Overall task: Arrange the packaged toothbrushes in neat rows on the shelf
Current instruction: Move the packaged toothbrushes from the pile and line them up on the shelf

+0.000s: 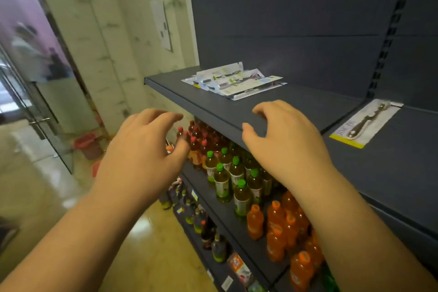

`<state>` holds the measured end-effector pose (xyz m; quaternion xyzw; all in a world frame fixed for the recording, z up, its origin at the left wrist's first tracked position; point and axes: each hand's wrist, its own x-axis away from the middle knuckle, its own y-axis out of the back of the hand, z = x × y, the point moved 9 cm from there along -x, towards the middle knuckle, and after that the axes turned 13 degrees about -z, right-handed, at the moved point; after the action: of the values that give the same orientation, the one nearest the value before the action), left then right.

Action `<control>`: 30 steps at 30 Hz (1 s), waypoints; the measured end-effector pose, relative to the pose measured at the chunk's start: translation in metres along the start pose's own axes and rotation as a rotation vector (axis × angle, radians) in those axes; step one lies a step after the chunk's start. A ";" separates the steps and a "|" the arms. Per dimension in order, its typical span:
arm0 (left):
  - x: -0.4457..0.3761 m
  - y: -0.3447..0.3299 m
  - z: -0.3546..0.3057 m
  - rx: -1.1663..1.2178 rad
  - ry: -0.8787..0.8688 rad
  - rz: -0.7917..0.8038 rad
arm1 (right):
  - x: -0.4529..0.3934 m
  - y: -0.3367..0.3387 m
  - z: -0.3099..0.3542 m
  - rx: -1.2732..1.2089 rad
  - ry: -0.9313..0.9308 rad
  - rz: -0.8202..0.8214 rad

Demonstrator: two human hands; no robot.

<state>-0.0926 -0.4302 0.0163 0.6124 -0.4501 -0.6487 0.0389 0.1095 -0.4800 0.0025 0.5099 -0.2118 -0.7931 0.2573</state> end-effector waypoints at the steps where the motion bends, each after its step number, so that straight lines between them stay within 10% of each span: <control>1: -0.007 -0.007 0.006 -0.004 -0.003 0.006 | -0.007 -0.010 0.003 -0.001 -0.003 0.005; 30: -0.254 -0.350 0.017 0.350 -0.420 0.337 | -0.189 -0.178 -0.022 0.723 -0.247 0.154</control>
<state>0.1313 -0.0606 -0.0144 0.3793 -0.6482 -0.6580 -0.0541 0.1610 -0.2250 0.0196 0.4509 -0.5445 -0.7012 0.0924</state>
